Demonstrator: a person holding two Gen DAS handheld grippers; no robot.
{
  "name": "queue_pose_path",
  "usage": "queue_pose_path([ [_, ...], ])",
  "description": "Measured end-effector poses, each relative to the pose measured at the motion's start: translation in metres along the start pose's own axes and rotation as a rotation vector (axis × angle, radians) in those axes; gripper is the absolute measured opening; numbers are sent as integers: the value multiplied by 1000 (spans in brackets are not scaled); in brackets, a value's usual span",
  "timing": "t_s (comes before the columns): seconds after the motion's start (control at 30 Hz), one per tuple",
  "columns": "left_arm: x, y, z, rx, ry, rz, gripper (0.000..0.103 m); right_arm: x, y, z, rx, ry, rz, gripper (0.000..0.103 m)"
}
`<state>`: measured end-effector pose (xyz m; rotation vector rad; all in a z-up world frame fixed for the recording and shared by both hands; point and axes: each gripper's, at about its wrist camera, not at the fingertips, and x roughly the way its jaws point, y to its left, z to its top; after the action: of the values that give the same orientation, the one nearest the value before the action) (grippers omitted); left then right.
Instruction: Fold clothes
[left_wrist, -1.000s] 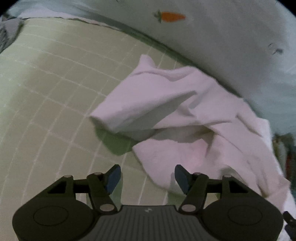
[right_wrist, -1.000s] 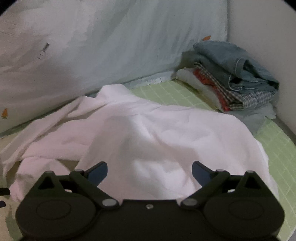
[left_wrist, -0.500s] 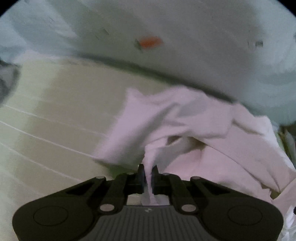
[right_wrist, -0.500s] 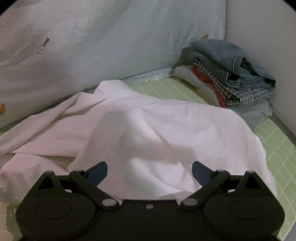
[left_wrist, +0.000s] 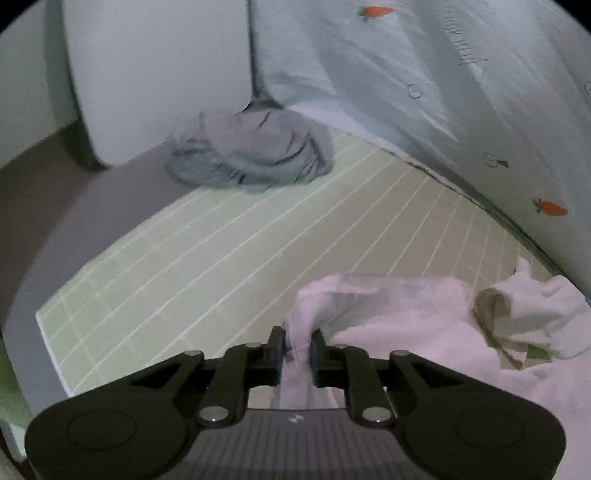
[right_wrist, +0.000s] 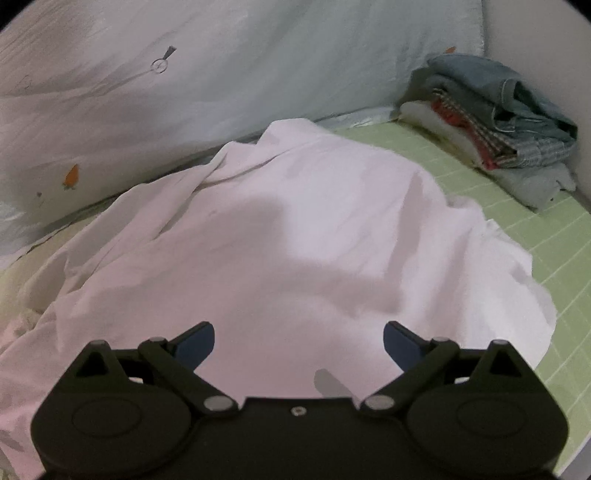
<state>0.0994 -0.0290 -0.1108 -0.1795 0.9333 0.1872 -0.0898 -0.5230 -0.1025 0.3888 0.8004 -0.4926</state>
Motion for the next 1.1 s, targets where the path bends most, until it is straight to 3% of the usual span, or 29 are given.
queue_pose_path([
  [0.07, 0, 1, -9, 25, 2, 23, 29, 0, 4, 0, 0, 3, 9, 99],
  [0.27, 19, 17, -25, -11, 62, -15, 62, -4, 17, -6, -26, 2, 23, 100],
  [0.37, 27, 26, -30, -17, 86, 4, 64, -9, 24, -15, -51, 10, 15, 100],
  [0.6, 40, 13, -15, 69, 78, -100, 70, -12, 39, -29, -55, 40, 5, 102],
  [0.87, 62, -43, 23, 239, 64, -272, 78, 1, 68, -17, -43, 17, -10, 102],
  [1.1, 116, -104, 52, 335, 115, -378, 82, 28, 88, 4, -22, 30, -72, 102],
])
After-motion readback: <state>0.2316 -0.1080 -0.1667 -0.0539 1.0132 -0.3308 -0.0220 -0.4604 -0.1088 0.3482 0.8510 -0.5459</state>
